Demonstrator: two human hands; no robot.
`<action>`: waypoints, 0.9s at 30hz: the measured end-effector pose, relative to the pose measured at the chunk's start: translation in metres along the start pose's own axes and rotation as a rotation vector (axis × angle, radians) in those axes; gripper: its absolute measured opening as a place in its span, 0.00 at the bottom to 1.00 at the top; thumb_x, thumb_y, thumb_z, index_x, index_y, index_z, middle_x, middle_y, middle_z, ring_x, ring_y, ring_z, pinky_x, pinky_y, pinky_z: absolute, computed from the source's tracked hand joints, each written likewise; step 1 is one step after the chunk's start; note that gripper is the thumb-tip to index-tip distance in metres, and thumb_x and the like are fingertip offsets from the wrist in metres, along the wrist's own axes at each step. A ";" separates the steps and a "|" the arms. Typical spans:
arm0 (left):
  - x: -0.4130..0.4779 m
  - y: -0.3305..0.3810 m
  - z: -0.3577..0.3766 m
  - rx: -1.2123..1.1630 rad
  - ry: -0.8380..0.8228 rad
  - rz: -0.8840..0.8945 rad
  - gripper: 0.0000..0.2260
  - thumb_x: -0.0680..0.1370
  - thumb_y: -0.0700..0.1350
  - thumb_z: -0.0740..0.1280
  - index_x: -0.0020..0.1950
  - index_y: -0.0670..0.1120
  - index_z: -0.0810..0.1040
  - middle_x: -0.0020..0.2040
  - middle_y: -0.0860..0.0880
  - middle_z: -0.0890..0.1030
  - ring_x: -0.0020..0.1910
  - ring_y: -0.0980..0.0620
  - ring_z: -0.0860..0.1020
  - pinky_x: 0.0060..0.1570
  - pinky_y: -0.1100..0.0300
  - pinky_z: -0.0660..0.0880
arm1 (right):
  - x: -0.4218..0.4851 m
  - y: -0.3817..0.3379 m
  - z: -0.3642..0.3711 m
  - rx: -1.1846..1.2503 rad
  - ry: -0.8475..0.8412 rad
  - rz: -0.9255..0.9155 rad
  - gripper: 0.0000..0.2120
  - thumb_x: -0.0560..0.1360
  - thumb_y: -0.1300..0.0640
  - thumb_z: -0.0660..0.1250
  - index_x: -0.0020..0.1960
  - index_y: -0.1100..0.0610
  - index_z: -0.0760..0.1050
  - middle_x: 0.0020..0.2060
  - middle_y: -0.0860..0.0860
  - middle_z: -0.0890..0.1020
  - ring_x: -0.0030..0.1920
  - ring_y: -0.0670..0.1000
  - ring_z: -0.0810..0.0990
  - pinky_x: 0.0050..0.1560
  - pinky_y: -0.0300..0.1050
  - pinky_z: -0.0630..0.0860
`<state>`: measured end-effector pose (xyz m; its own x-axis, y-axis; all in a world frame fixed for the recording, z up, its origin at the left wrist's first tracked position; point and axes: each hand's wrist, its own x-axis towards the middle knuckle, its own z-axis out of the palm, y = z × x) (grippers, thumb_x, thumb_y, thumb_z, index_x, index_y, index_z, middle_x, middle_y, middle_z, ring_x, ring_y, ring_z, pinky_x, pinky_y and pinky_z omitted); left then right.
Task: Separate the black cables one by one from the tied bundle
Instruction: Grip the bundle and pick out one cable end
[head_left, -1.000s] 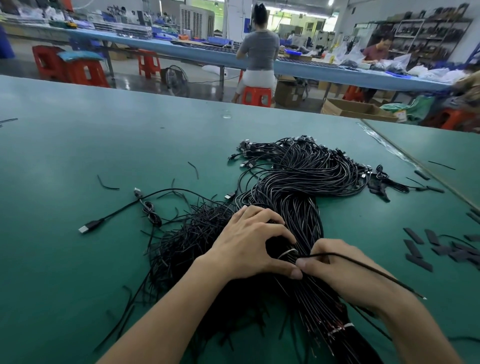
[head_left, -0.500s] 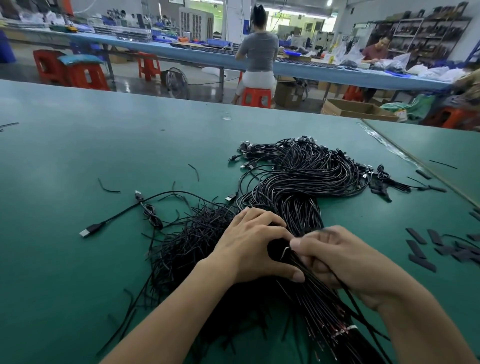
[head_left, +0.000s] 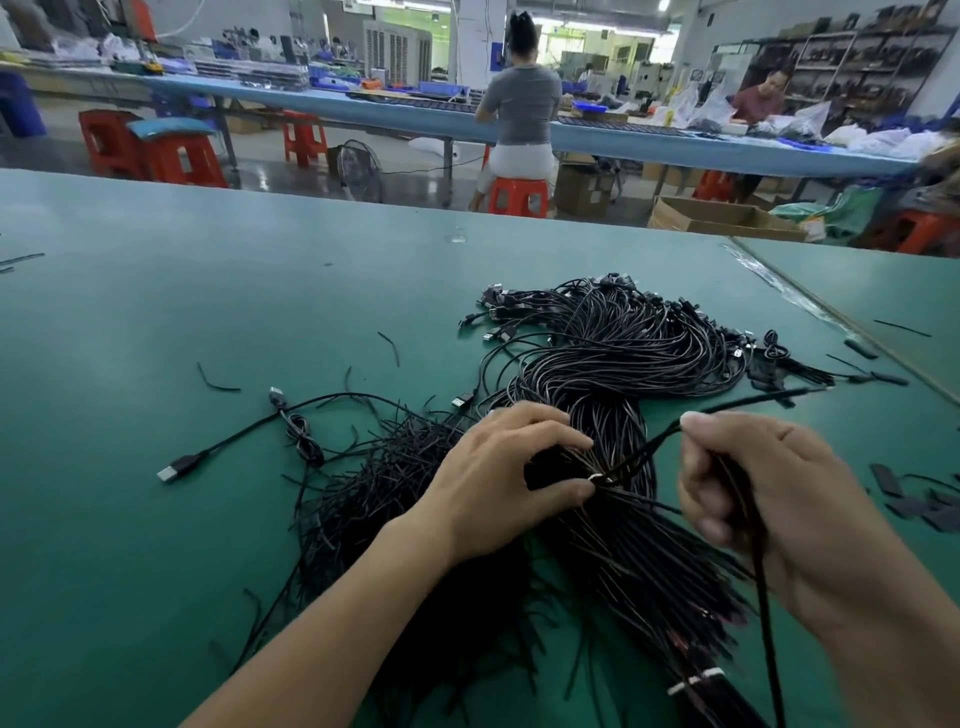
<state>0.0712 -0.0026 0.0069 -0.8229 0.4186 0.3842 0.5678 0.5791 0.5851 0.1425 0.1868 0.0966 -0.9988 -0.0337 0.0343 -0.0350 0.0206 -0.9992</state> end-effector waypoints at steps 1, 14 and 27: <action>-0.003 0.004 0.000 0.066 0.082 0.005 0.17 0.72 0.61 0.71 0.58 0.58 0.79 0.60 0.59 0.74 0.62 0.58 0.71 0.64 0.54 0.68 | 0.002 0.002 -0.001 -0.033 0.008 0.019 0.18 0.74 0.54 0.65 0.26 0.55 0.74 0.21 0.53 0.69 0.22 0.49 0.68 0.22 0.38 0.66; -0.014 0.045 0.022 0.656 0.200 0.170 0.09 0.64 0.40 0.77 0.32 0.47 0.77 0.31 0.52 0.76 0.32 0.50 0.77 0.22 0.61 0.70 | 0.007 0.018 -0.024 -0.376 0.106 0.150 0.15 0.81 0.60 0.61 0.43 0.54 0.84 0.22 0.42 0.66 0.20 0.41 0.61 0.19 0.30 0.57; -0.005 0.028 0.019 0.009 0.134 -0.206 0.06 0.80 0.43 0.59 0.43 0.48 0.69 0.40 0.52 0.75 0.36 0.54 0.74 0.37 0.58 0.73 | -0.014 0.012 -0.031 -0.248 -0.248 0.101 0.17 0.69 0.51 0.76 0.28 0.53 0.72 0.25 0.49 0.60 0.24 0.47 0.55 0.24 0.37 0.52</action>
<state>0.0918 0.0253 0.0079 -0.9165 0.1947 0.3495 0.3876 0.6490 0.6547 0.1550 0.2184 0.0847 -0.9603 -0.2600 -0.1012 0.0264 0.2765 -0.9607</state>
